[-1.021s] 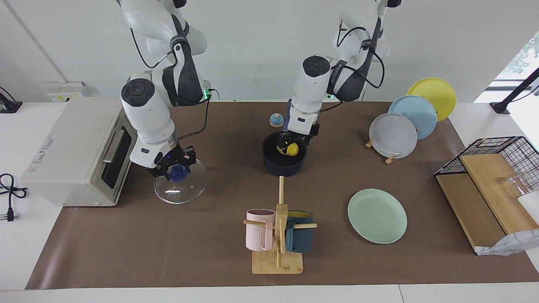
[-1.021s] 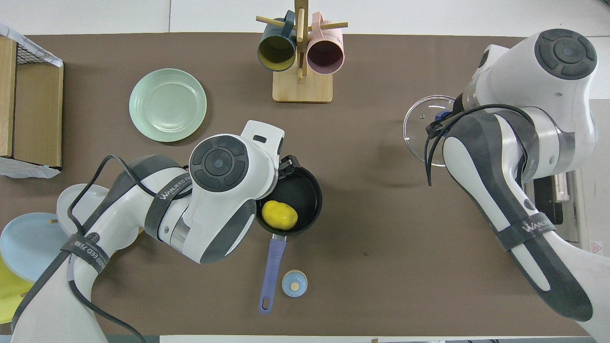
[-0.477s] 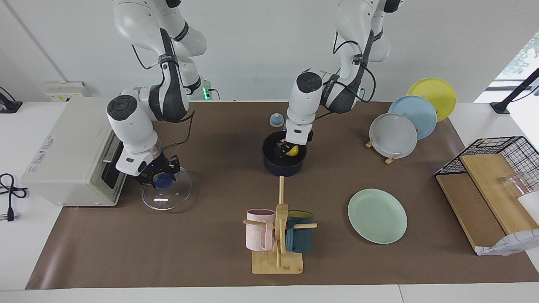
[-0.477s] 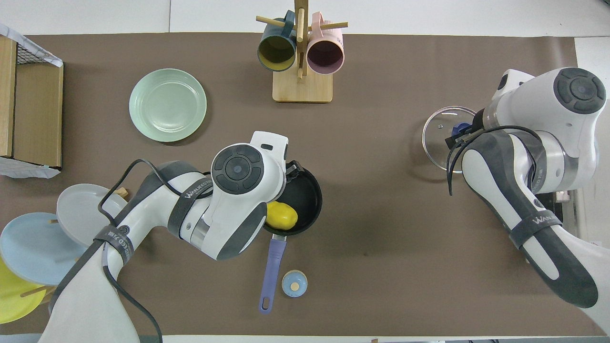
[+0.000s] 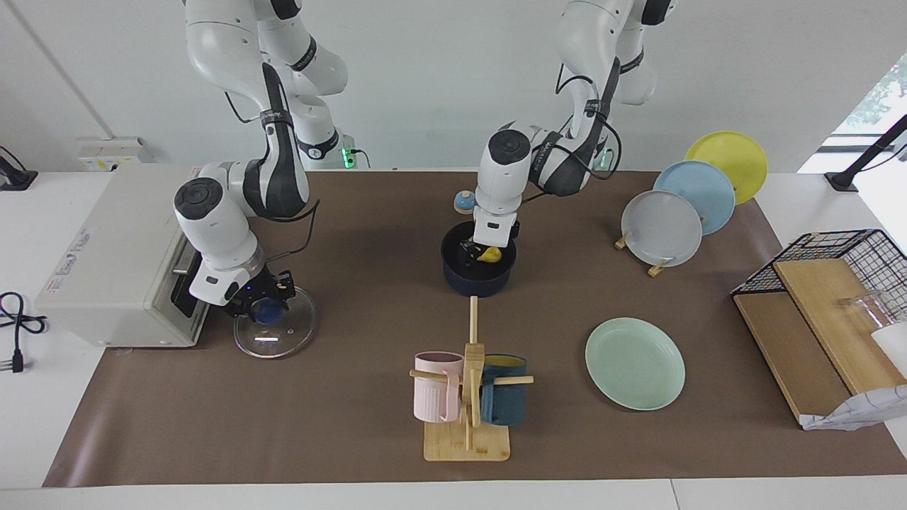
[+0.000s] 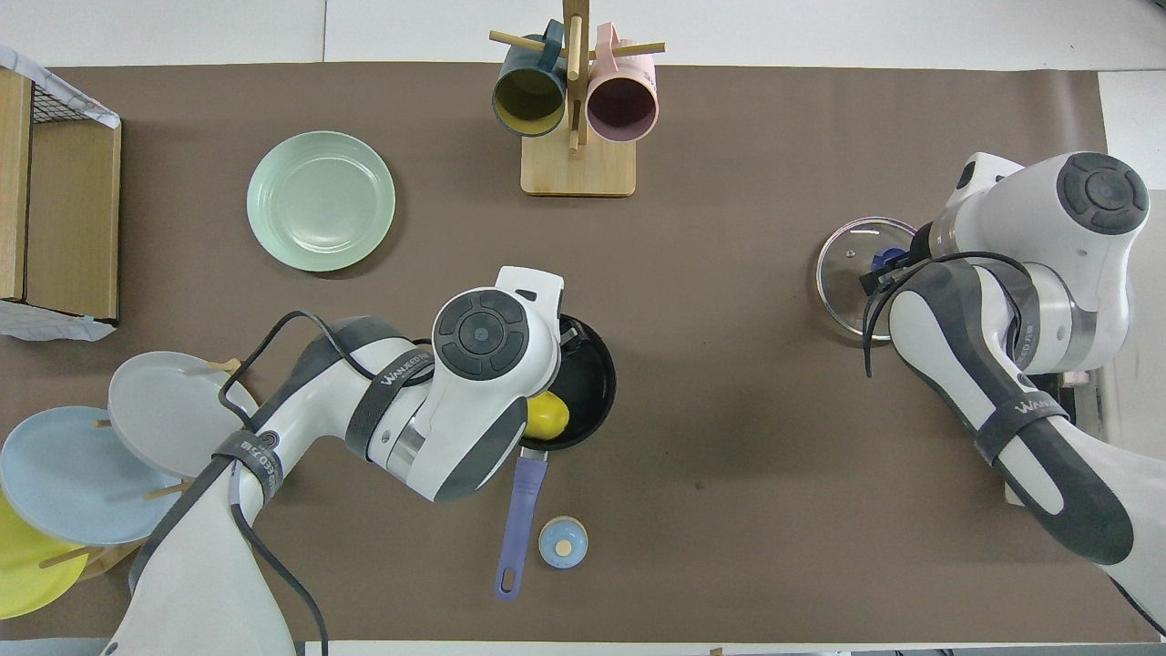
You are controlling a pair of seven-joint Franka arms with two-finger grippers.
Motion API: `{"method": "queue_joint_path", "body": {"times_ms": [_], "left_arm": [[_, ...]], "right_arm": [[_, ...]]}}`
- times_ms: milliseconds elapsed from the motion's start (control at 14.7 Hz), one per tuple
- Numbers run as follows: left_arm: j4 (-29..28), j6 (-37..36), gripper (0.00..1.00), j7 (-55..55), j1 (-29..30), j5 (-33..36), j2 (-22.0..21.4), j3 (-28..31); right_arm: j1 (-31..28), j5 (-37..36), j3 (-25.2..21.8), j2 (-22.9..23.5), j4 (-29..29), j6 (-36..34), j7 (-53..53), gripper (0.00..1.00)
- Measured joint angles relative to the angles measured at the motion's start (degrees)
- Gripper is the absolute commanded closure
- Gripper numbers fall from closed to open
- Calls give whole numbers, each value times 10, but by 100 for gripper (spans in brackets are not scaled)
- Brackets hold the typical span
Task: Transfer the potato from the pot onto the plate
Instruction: 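Set the lid down near the oven while the left gripper lowers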
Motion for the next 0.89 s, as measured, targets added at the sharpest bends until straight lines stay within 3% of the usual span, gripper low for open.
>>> {"method": "queue_joint_path", "body": {"times_ms": [136, 409, 885], "left_arm": [[0, -4, 0, -1, -4, 0, 2, 0], [-2, -15, 0, -5, -11, 0, 3, 0], [-2, -13, 0, -43, -20, 0, 6, 0]], "right_arm": [[0, 0, 0, 1, -2, 2, 0, 44], [0, 0, 1, 4, -3, 3, 0, 0], [6, 22, 5, -3, 14, -16, 5, 0]]}}
